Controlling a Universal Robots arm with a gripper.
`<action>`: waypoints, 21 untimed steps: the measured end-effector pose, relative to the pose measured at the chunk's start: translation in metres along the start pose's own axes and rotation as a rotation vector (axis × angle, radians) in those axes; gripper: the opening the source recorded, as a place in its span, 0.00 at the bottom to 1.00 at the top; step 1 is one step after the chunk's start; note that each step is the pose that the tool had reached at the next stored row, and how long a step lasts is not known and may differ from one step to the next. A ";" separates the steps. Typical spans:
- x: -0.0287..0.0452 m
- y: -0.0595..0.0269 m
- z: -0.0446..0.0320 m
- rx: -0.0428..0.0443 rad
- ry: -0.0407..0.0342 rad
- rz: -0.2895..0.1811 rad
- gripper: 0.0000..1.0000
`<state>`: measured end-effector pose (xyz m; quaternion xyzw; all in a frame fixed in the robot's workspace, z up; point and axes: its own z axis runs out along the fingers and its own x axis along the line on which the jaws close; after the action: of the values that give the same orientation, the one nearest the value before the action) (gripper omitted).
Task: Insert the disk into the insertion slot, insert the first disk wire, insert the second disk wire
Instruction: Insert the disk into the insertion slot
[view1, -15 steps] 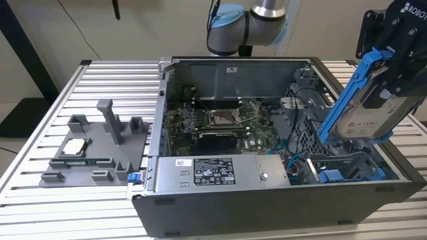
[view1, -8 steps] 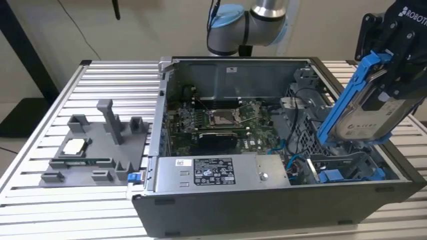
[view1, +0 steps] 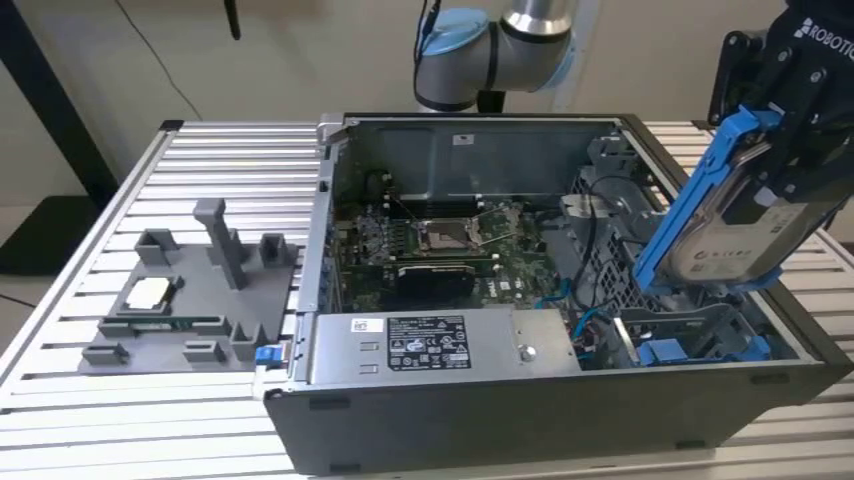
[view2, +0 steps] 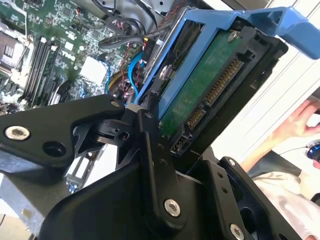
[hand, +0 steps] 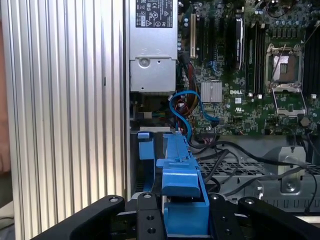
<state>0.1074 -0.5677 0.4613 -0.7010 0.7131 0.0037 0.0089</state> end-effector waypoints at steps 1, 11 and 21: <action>0.0000 -0.0001 0.0003 0.0000 0.0000 0.000 0.33; 0.0000 -0.0004 0.0013 0.0000 -0.0001 0.000 0.33; 0.0000 -0.0004 0.0043 0.0000 -0.0001 0.000 0.33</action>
<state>0.1079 -0.5676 0.4570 -0.7010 0.7131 0.0037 0.0089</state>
